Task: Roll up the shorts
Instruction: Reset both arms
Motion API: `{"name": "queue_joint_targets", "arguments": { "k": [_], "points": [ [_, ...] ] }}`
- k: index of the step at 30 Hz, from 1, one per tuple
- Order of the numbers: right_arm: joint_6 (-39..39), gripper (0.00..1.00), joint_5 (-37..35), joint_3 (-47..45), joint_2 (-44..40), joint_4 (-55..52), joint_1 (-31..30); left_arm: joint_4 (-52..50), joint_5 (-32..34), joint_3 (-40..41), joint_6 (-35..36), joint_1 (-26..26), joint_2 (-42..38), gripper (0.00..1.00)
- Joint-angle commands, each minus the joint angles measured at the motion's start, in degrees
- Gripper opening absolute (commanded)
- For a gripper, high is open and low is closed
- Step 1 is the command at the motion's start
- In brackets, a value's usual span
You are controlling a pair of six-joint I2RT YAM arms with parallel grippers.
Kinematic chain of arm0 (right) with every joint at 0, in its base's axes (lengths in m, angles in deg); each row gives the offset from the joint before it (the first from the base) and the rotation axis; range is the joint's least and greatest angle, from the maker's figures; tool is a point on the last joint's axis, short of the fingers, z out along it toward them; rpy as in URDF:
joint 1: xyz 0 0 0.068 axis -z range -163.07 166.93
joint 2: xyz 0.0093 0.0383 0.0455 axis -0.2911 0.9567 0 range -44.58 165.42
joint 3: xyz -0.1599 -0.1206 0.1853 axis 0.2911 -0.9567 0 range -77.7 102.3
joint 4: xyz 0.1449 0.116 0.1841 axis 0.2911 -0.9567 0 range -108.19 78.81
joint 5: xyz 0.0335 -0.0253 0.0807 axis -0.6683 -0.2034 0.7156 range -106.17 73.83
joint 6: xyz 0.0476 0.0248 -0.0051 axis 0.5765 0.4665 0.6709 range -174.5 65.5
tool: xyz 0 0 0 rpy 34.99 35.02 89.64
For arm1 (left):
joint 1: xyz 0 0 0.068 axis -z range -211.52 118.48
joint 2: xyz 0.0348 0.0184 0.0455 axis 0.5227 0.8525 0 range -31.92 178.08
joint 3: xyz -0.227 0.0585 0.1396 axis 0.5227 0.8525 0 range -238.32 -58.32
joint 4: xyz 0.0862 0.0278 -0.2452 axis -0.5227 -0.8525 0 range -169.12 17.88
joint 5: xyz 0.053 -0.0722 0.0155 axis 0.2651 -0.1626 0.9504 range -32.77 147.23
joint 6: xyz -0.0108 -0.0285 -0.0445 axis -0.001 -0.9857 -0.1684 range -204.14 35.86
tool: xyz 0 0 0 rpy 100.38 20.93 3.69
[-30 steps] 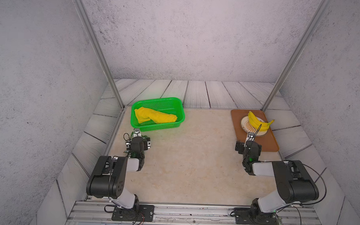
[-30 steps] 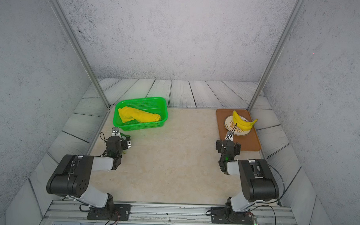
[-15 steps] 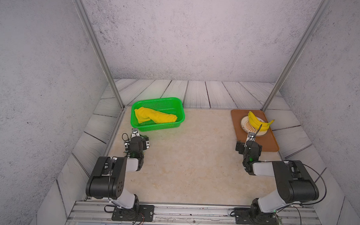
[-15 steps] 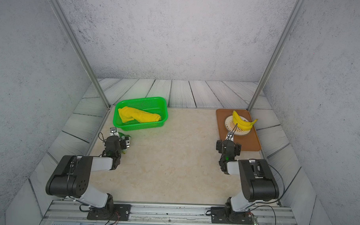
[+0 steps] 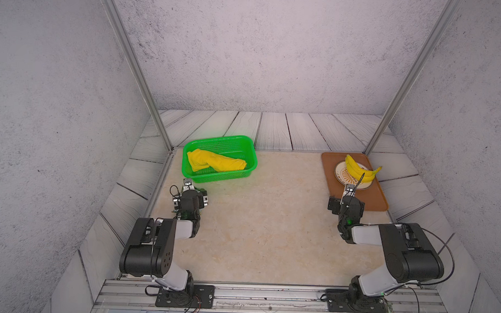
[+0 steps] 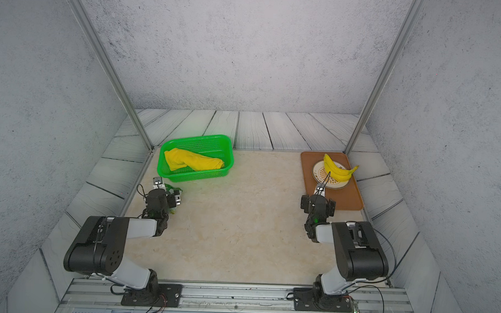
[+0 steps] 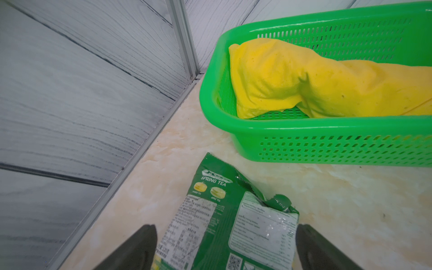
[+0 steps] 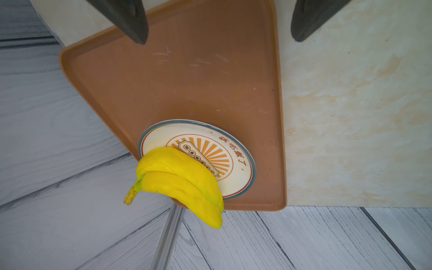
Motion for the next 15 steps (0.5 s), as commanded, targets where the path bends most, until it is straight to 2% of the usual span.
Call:
{"name": "queue_joint_targets", "arguments": {
  "k": [1,3,9,12,13,15],
  "points": [
    [0.26,0.99,0.38,0.79,-1.14,-0.09,0.21,4.45,1.09,2.75,-1.68,-1.0,-2.12,0.98],
    [0.2,0.99,0.46,0.97,-0.97,-0.26,0.23,-0.2,-3.26,-1.9,1.02,-0.96,0.53,0.98],
    [0.55,0.99,0.75,1.06,-0.97,-0.4,0.25,-0.93,-3.5,-1.61,1.86,-0.13,0.05,0.98],
    [0.16,0.99,0.67,0.82,-1.18,-0.16,0.27,-0.32,-1.99,-1.08,1.38,0.14,-0.27,0.98],
    [0.16,0.99,0.59,0.52,-1.38,0.26,0.25,0.68,2.03,-0.15,-0.6,0.17,-0.81,0.98],
    [2.15,0.99,-1.53,-0.01,-1.62,0.88,0.5,3.72,1.23,2.27,-1.68,-0.8,-1.81,0.98]
  ]
}}
